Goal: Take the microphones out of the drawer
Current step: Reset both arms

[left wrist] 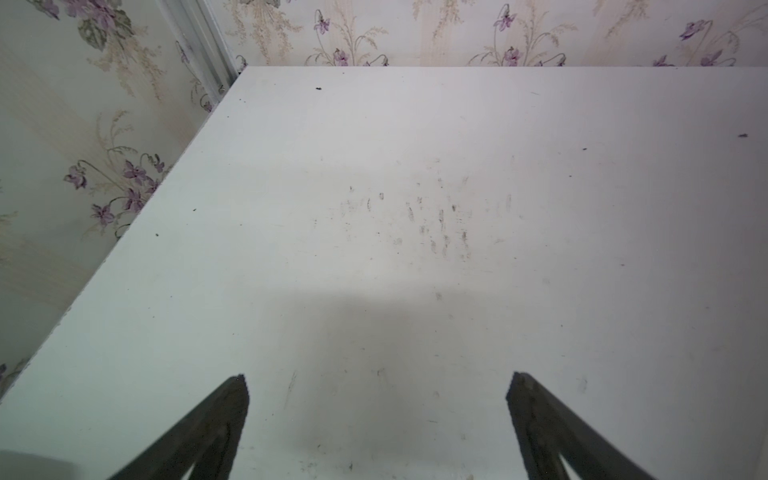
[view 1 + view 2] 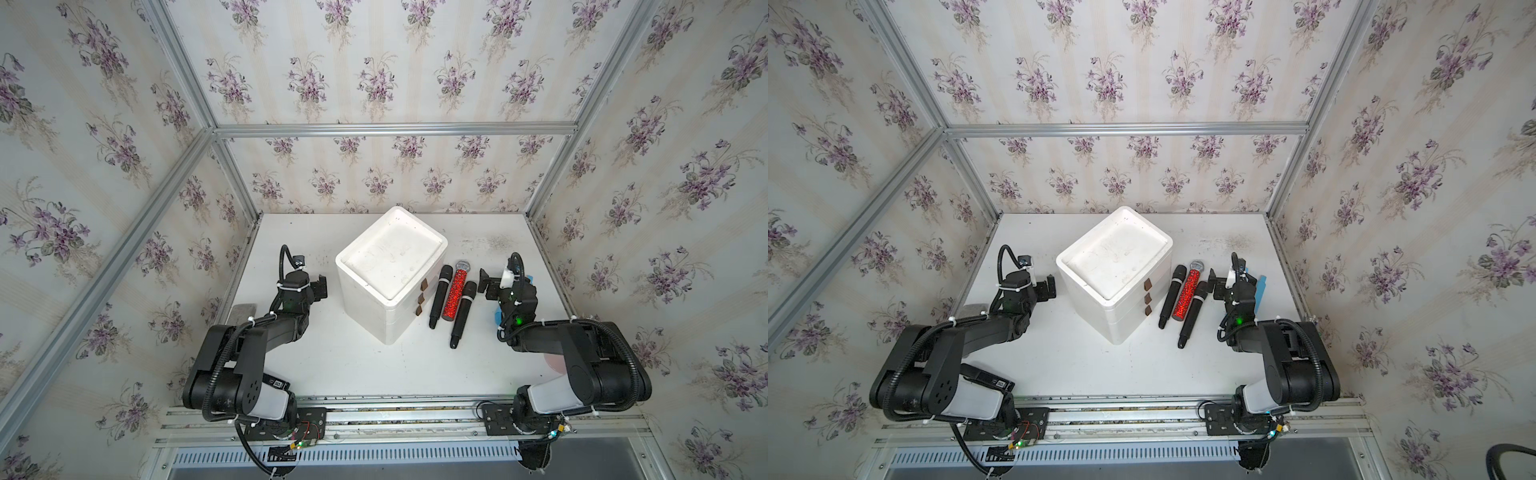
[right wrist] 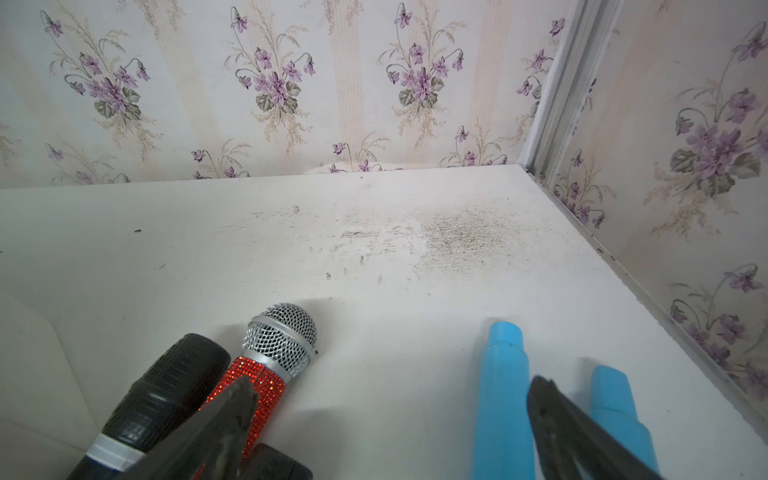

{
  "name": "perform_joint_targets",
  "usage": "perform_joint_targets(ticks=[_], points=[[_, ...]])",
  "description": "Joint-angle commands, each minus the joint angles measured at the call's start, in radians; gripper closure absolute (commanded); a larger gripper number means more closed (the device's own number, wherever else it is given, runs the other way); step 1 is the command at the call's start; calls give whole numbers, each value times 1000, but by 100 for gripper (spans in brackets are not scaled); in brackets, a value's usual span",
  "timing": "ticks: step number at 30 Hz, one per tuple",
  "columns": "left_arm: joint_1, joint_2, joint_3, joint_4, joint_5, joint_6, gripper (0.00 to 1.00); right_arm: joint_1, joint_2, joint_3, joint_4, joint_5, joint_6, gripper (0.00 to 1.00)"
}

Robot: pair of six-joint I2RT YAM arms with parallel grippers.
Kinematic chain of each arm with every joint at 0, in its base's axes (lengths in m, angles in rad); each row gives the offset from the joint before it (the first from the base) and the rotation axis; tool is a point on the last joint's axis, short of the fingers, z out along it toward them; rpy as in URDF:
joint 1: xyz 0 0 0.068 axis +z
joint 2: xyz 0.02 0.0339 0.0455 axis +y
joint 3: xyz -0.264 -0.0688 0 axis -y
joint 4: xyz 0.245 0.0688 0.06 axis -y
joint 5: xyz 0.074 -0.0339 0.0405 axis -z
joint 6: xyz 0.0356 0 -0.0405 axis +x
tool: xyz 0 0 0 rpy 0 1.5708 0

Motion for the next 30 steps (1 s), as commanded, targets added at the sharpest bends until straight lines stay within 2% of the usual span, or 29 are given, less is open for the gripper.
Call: perform_joint_targets(ticks=[1,5,9,21,24,28,30], points=[[-1,12,-27,121,77,43,1,1,-7,-3,57,17,0,0],[-2,25,-36,143,105,55,1,1,-11,-10,63,-14,-10,0],[-2,30,-31,139,117,61,1,0,-8,-19,71,-126,-55,0],[0,35,-38,153,139,71,1,0,-9,-24,77,-140,-59,0],[0,36,-41,158,144,73,1,-2,-19,-50,112,-176,-69,0],[0,31,-57,181,231,110,1,-43,-12,-79,171,-311,-68,0],[0,28,-71,203,265,127,1,-53,-4,-62,147,-325,-63,0]])
